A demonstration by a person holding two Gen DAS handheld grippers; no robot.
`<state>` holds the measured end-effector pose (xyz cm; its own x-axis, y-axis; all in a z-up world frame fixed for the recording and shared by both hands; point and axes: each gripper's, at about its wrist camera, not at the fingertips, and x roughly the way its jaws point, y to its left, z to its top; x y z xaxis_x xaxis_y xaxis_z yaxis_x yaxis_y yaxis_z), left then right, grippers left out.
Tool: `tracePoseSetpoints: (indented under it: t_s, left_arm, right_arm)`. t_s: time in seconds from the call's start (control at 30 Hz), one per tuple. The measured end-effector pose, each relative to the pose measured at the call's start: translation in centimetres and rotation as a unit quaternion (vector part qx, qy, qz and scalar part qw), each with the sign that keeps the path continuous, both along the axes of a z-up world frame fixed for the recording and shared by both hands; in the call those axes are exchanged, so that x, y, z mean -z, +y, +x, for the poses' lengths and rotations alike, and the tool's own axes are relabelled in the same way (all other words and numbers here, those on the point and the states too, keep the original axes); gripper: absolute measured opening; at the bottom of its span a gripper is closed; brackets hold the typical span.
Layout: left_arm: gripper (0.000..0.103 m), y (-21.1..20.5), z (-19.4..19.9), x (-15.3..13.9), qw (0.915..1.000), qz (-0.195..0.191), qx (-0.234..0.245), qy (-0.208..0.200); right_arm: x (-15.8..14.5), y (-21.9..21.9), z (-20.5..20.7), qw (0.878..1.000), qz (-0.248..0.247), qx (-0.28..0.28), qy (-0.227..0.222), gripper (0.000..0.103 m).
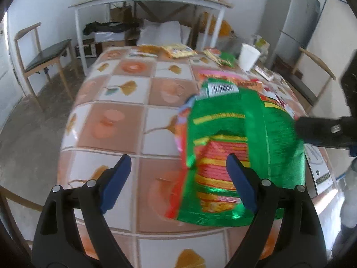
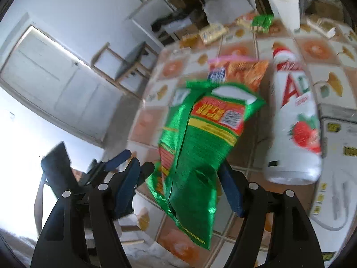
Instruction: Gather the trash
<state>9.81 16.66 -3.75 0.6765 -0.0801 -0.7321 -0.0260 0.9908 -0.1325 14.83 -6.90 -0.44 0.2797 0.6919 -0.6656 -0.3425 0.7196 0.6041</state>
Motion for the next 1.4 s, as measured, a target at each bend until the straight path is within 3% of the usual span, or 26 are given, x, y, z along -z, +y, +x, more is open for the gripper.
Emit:
tracePoseSetpoints:
  t_s: [0.13,0.3,0.37,0.43,0.63,0.87,1.1,1.3,1.4]
  left_arm:
    - [0.083,0.3,-0.6,-1.3,0.9993,-0.018,0.008,-0.033]
    - [0.083,-1.6,-0.5,-2.7,0.9955,-0.051,0.053,-0.059]
    - [0.083,-2.6,-0.3,-2.9,0.9941,-0.059,0.070,-0.058]
    - [0.083,-3.7,0.0,-3.1,0.9928,-0.066,0.084,-0.055]
    - [0.083,-6.0,0.4,-3.5,0.9887,-0.095,0.109,-0.038]
    - [0.083,-8.3,0.7,-3.8,0.9857,-0.101,0.133,-0.024]
    - [0.083,-9.9,1.0,-3.6,0.9836,-0.097,0.151,-0.017]
    - [0.083,-10.3,1.2,-3.3,0.9830,-0.097,0.155,-0.011]
    - [0.083,-10.4,1.3,-3.2,0.9828,-0.098,0.156,-0.010]
  right_arm:
    - [-2.7,-5.8,-1.6,0.996,-0.011,0.074,-0.053,0.069]
    - [-0.8,-11.5,-2.7,0.967,-0.178,0.181,-0.039,0.074]
    - [1.0,-12.4,-3.0,0.960,-0.215,0.181,-0.005,0.074]
    - [2.1,-12.6,-3.2,0.961,-0.220,0.170,0.010,0.075]
    - [3.6,-10.5,-2.7,0.959,-0.250,0.133,0.010,0.079]
    - [4.9,-10.1,-1.9,0.960,-0.246,0.131,0.009,0.083]
    - [5.1,-13.1,-1.2,0.957,-0.234,0.170,0.005,0.083]
    - [1.5,-14.4,-0.5,0.970,-0.169,0.175,-0.026,0.083]
    - [-0.1,-13.1,1.4,0.981,-0.118,0.150,-0.028,0.083]
